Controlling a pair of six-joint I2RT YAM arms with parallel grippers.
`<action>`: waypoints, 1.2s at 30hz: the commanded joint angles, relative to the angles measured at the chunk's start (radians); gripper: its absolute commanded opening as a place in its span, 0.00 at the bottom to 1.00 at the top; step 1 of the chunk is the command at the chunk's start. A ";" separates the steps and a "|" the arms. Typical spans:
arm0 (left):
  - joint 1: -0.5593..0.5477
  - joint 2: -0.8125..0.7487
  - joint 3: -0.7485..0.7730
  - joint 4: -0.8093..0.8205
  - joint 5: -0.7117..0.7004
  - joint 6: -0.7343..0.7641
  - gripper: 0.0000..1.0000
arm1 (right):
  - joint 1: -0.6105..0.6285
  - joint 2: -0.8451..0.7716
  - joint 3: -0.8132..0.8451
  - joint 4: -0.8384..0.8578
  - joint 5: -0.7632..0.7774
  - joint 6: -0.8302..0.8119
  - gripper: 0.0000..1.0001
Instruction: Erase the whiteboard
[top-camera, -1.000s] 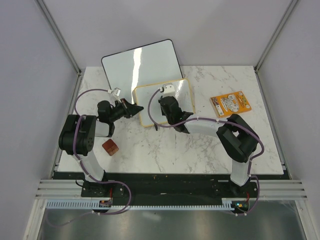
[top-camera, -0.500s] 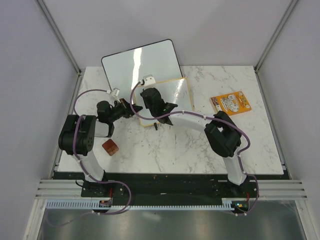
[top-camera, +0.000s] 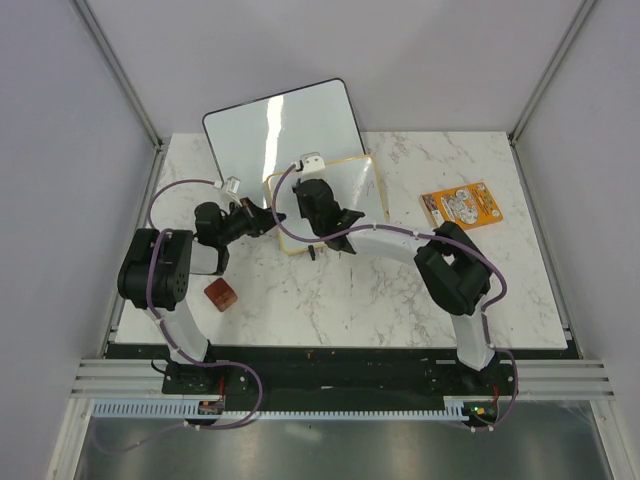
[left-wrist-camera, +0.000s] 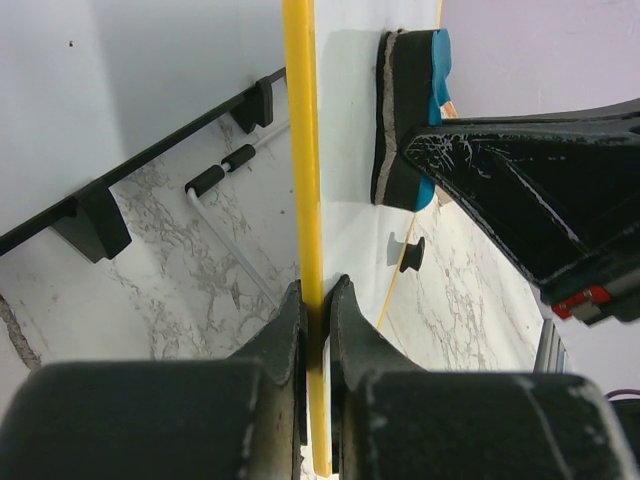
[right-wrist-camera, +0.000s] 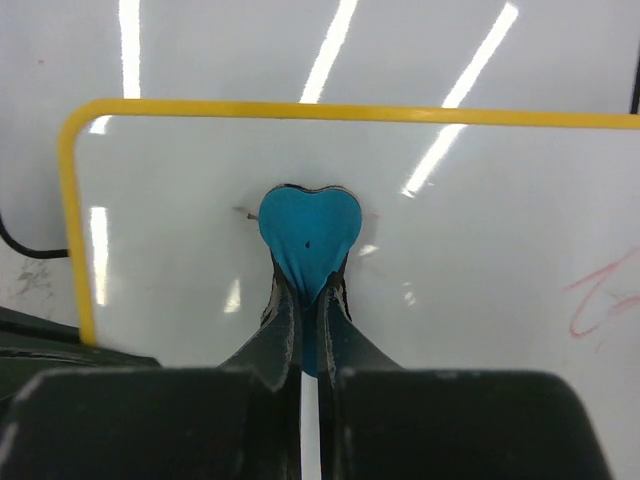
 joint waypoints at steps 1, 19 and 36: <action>-0.004 0.007 -0.014 -0.006 -0.015 0.102 0.02 | -0.137 -0.040 -0.136 -0.067 0.025 0.046 0.00; -0.004 0.010 -0.015 0.000 -0.010 0.101 0.02 | 0.066 -0.009 -0.099 0.030 -0.054 -0.035 0.00; -0.004 0.007 -0.020 0.006 -0.009 0.097 0.02 | 0.021 0.082 0.139 -0.105 0.012 -0.055 0.00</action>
